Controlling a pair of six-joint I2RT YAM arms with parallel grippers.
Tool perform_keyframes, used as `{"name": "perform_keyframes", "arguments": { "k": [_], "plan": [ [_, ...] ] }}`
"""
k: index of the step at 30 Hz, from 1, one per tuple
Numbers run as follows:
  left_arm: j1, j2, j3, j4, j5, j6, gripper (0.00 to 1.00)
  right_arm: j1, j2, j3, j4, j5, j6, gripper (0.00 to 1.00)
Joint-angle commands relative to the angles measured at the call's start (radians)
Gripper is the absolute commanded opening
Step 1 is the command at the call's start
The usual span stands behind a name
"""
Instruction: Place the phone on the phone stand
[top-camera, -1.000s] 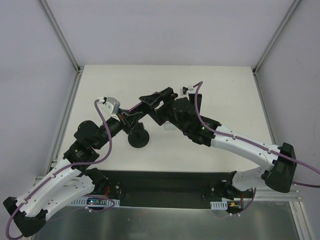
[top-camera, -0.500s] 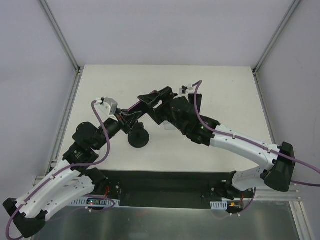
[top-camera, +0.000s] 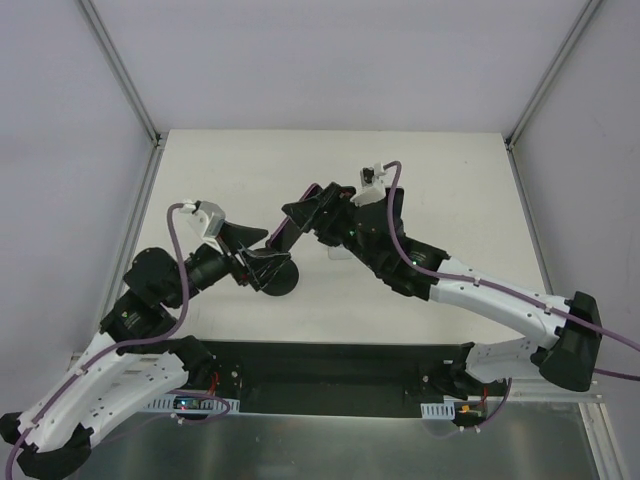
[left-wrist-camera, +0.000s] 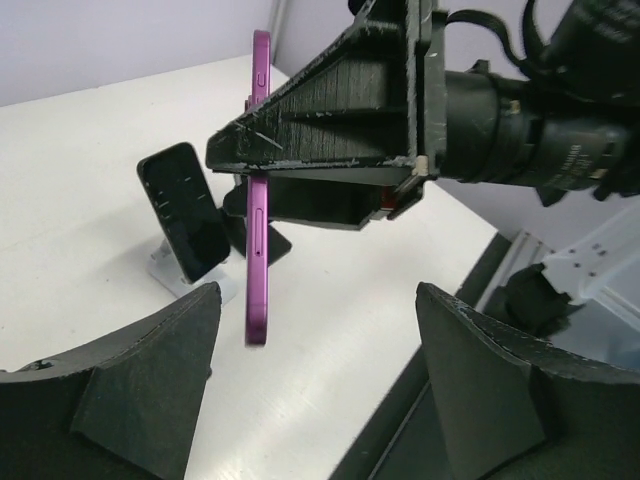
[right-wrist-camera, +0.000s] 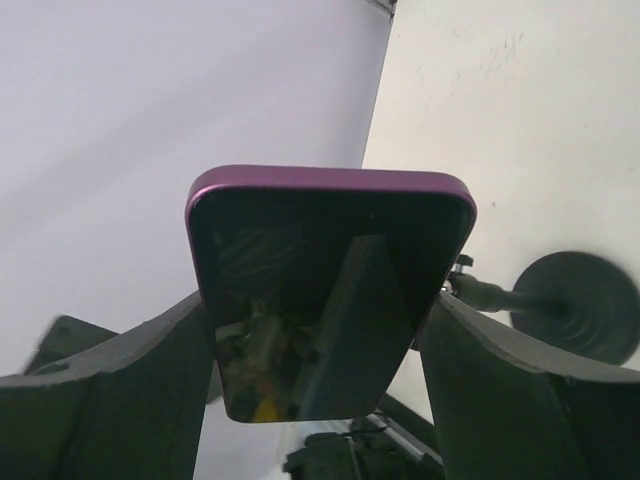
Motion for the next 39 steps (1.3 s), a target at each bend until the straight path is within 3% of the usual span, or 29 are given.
{"name": "perform_keyframes", "arguments": {
  "k": [1,3,4,5,9,13,20,24,28,31,32,33,34,36,37,38,39],
  "plan": [
    [0.001,-0.029,0.194,-0.191,0.058,-0.065,0.8,-0.014,-0.13,0.004,0.165,-0.093,-0.396,0.01],
    [0.001,0.018,0.332,-0.317,0.081,-0.091,0.82,-0.014,-0.147,0.013,0.145,-0.178,-0.6,0.01],
    [0.001,0.09,0.386,-0.358,0.089,-0.112,0.83,-0.012,-0.152,0.027,0.104,-0.264,-0.647,0.01],
    [0.001,0.134,0.438,-0.459,0.098,-0.123,0.85,-0.012,-0.156,0.027,0.082,-0.294,-0.694,0.01],
    [0.003,0.322,0.702,-0.612,0.153,-0.151,0.88,-0.005,-0.175,0.053,-0.042,-0.398,-0.851,0.0],
    [0.003,0.434,0.788,-0.643,0.199,-0.145,0.85,0.028,-0.179,0.076,-0.096,-0.377,-0.986,0.01],
    [0.001,0.561,0.853,-0.741,0.21,-0.108,0.78,0.077,-0.139,0.143,-0.16,-0.322,-1.072,0.01],
    [0.001,0.586,0.848,-0.767,0.189,-0.094,0.65,0.106,-0.129,0.157,-0.162,-0.276,-1.103,0.01],
    [0.001,0.59,0.839,-0.776,0.195,-0.088,0.35,0.14,-0.113,0.186,-0.194,-0.219,-1.146,0.01],
    [0.003,0.6,0.84,-0.796,0.195,-0.074,0.21,0.173,-0.095,0.202,-0.221,-0.159,-1.185,0.01],
    [0.001,0.603,0.842,-0.801,0.196,-0.07,0.06,0.187,-0.087,0.211,-0.226,-0.142,-1.19,0.01],
    [0.001,0.606,0.842,-0.811,0.202,-0.062,0.0,0.19,-0.084,0.214,-0.238,-0.115,-1.193,0.01],
    [0.001,0.607,0.841,-0.816,0.203,-0.057,0.0,0.195,-0.084,0.216,-0.244,-0.104,-1.187,0.05],
    [0.001,0.603,0.831,-0.825,0.19,-0.044,0.0,0.195,-0.087,0.211,-0.269,-0.084,-1.169,0.29],
    [0.001,0.586,0.827,-0.83,0.149,-0.037,0.0,0.195,-0.092,0.205,-0.281,-0.082,-1.163,0.55],
    [0.001,0.575,0.821,-0.83,0.112,-0.033,0.0,0.195,-0.113,0.193,-0.295,-0.076,-1.156,0.65],
    [-0.001,0.561,0.81,-0.83,0.073,-0.027,0.0,0.195,-0.127,0.153,-0.315,-0.063,-1.156,0.91]
  ]
}}
